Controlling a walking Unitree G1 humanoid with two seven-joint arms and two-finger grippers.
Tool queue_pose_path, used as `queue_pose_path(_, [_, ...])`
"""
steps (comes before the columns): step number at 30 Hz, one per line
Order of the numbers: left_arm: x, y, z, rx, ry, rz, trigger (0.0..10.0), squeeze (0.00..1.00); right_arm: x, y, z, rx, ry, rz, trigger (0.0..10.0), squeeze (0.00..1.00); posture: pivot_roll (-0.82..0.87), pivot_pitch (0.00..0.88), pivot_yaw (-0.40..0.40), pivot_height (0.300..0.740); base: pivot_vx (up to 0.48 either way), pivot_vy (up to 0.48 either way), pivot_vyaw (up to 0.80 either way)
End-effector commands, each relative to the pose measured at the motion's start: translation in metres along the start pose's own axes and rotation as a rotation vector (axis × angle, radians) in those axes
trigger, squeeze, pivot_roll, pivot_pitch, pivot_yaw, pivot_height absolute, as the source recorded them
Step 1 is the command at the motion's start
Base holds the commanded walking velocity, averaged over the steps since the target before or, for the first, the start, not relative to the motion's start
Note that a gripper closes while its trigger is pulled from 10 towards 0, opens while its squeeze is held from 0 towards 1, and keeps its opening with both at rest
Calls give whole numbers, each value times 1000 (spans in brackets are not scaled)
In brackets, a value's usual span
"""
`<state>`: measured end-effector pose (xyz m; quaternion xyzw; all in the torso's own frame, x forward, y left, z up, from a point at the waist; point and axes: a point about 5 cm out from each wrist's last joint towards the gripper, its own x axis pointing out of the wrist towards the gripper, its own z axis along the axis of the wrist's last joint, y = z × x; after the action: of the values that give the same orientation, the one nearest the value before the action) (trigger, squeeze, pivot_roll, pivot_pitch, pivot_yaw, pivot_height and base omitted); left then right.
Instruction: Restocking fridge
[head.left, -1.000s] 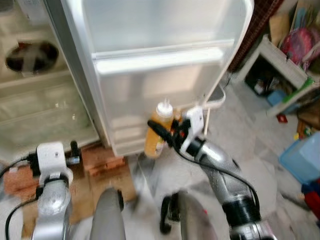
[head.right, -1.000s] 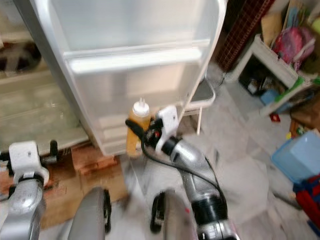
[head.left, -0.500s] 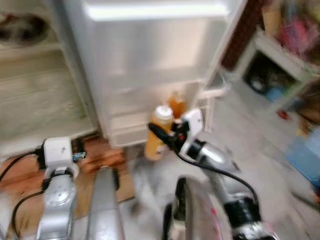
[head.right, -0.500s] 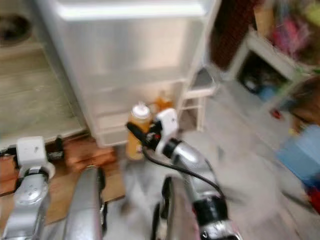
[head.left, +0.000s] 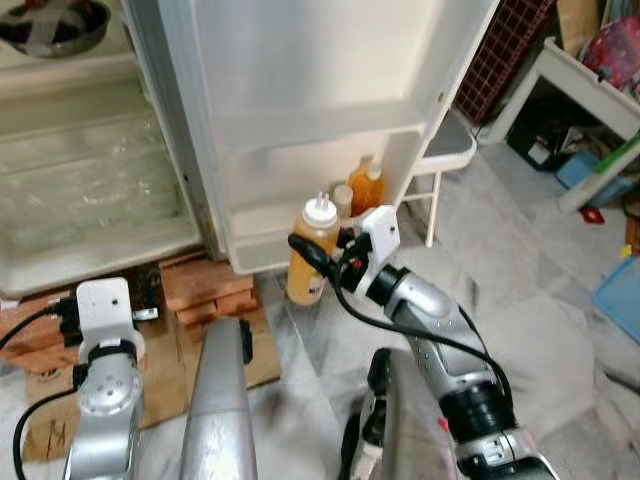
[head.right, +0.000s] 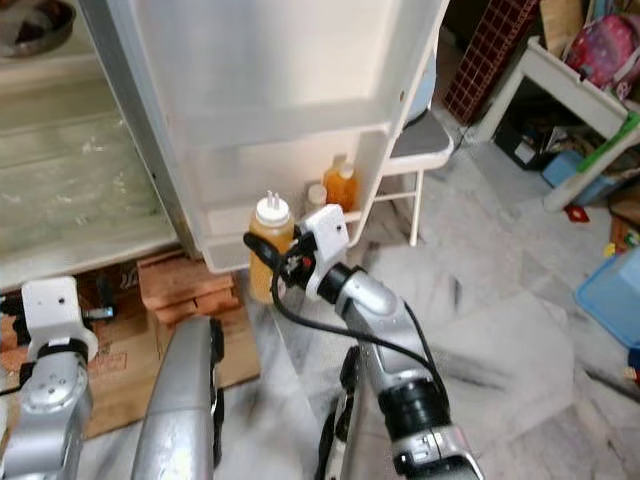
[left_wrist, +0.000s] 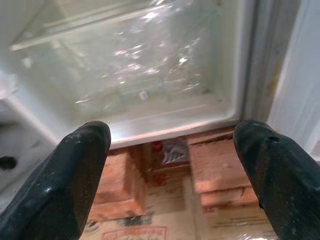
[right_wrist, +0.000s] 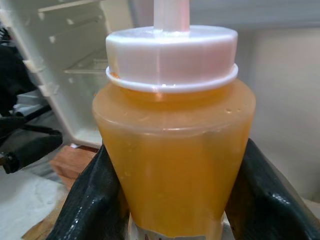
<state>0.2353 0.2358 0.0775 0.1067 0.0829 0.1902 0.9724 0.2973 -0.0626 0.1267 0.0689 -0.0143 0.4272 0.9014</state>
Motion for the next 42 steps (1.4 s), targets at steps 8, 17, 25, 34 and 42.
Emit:
queue_pose_path(8, [-1, -1, -5, 18, 12, -3, 10000, 0, 5, 4, 8, -24, -33, 33, 10000, 0, 100, 174, -92, 565, 250, 0, 303])
queue_pose_path(17, [-1, -2, -6, 23, 13, 3, 10000, 0, 7, 5, 13, -24, -54, 53, 10000, 0, 100, 174, -94, 565, 0, 0, 0])
queue_pose_path(25, [-1, 1, -5, 24, 5, 15, 10000, 0, 9, 8, 17, -13, -75, 81, 10000, 0, 107, 173, -95, 565, 0, 0, 0])
queue_pose_path(34, [-2, 0, -7, 28, 15, 16, 10000, 0, 9, 19, 18, -39, -88, 142, 10000, 0, 105, 177, -93, 565, 0, 0, 303])
queue_pose_path(42, [-1, -1, -7, 27, 18, 16, 10000, 0, 8, 14, 21, -41, -101, 99, 10000, 0, 104, 179, -94, 565, 0, 0, 543])
